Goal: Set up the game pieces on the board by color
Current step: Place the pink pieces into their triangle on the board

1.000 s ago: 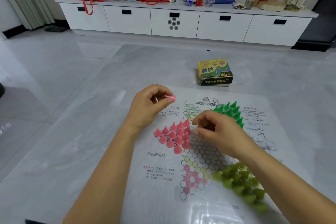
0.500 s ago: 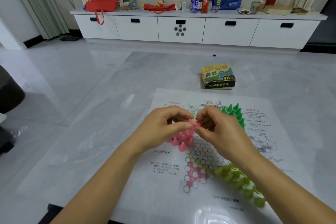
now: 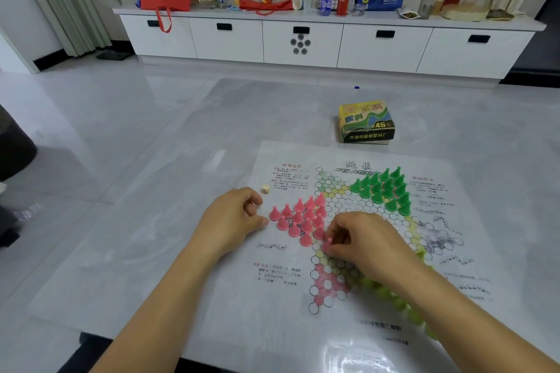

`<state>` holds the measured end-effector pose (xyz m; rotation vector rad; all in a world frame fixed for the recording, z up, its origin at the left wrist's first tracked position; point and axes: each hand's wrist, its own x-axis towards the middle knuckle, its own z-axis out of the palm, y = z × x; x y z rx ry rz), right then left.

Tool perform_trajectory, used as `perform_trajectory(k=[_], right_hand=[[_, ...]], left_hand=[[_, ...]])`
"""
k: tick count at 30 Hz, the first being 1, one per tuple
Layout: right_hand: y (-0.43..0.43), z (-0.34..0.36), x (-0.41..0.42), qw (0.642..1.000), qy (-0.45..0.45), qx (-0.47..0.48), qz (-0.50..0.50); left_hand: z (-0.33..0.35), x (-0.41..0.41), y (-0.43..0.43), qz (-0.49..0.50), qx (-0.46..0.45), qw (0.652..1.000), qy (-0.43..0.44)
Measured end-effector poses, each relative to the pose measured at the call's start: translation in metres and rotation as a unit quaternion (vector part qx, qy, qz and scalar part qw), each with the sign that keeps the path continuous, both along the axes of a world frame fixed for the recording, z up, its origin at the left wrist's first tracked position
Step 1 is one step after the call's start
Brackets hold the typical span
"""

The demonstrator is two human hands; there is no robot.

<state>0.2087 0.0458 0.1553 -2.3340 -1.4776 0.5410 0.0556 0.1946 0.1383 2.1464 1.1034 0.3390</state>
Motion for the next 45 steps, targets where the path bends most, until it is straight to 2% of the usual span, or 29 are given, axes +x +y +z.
perform_trajectory(k=[13, 20, 25, 35, 45], right_hand=[[0.002, 0.004, -0.006, 0.999, -0.025, -0.021, -0.001], [0.004, 0.002, -0.008, 1.000, -0.028, 0.001, 0.000], [0.005, 0.000, -0.008, 1.000, -0.028, 0.001, -0.001], [0.003, 0.002, -0.004, 1.000, -0.005, 0.014, -0.003], [-0.017, 0.015, 0.019, 0.997, 0.025, 0.057, -0.042]], left_hand=[[0.000, 0.001, -0.003, -0.016, 0.040, 0.999, 0.030], [-0.003, 0.002, -0.002, -0.022, 0.058, 0.997, 0.043], [-0.004, 0.004, 0.001, -0.006, 0.058, 0.998, 0.029], [-0.008, 0.014, 0.007, 0.027, 0.123, 0.991, 0.040], [-0.023, 0.029, 0.016, -0.024, 0.196, 0.980, 0.001]])
